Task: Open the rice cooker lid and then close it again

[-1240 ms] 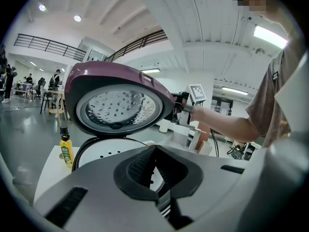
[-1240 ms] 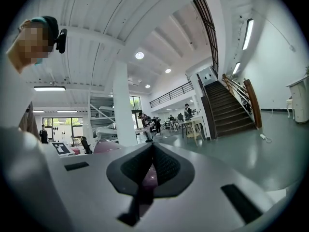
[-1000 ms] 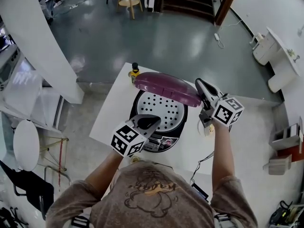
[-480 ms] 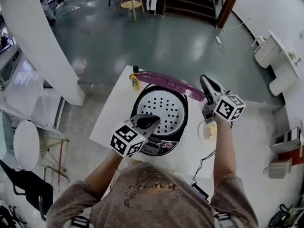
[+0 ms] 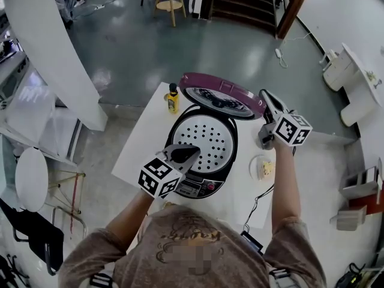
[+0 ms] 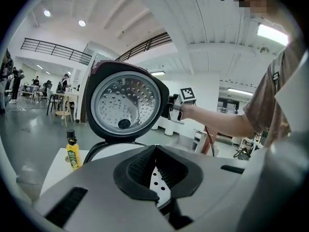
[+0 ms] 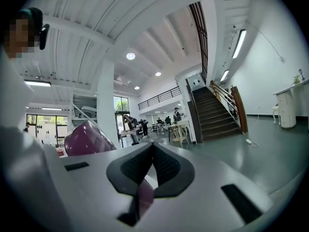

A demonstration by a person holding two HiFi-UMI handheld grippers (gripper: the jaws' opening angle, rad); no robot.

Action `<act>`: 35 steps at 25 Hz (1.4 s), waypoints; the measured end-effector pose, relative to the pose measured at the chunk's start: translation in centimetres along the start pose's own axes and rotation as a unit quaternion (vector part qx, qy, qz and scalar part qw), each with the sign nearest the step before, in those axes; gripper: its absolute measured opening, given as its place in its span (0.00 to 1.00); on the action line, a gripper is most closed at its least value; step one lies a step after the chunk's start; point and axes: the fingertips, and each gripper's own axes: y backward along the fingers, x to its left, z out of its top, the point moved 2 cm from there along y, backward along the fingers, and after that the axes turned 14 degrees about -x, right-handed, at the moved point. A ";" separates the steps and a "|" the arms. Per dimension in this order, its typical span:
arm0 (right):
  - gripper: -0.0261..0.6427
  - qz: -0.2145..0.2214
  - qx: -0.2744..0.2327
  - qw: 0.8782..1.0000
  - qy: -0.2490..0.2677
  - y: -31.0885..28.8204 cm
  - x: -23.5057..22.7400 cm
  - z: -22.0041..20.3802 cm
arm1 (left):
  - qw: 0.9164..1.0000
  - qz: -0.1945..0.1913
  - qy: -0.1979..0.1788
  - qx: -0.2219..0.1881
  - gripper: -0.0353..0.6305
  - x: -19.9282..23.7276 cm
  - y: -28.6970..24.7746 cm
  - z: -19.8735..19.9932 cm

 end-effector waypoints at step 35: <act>0.04 -0.045 -0.011 0.999 -0.012 1.0 -4.6 -0.8 | 1.000 -0.007 0.009 -0.001 0.09 -0.7 -1.1 -0.2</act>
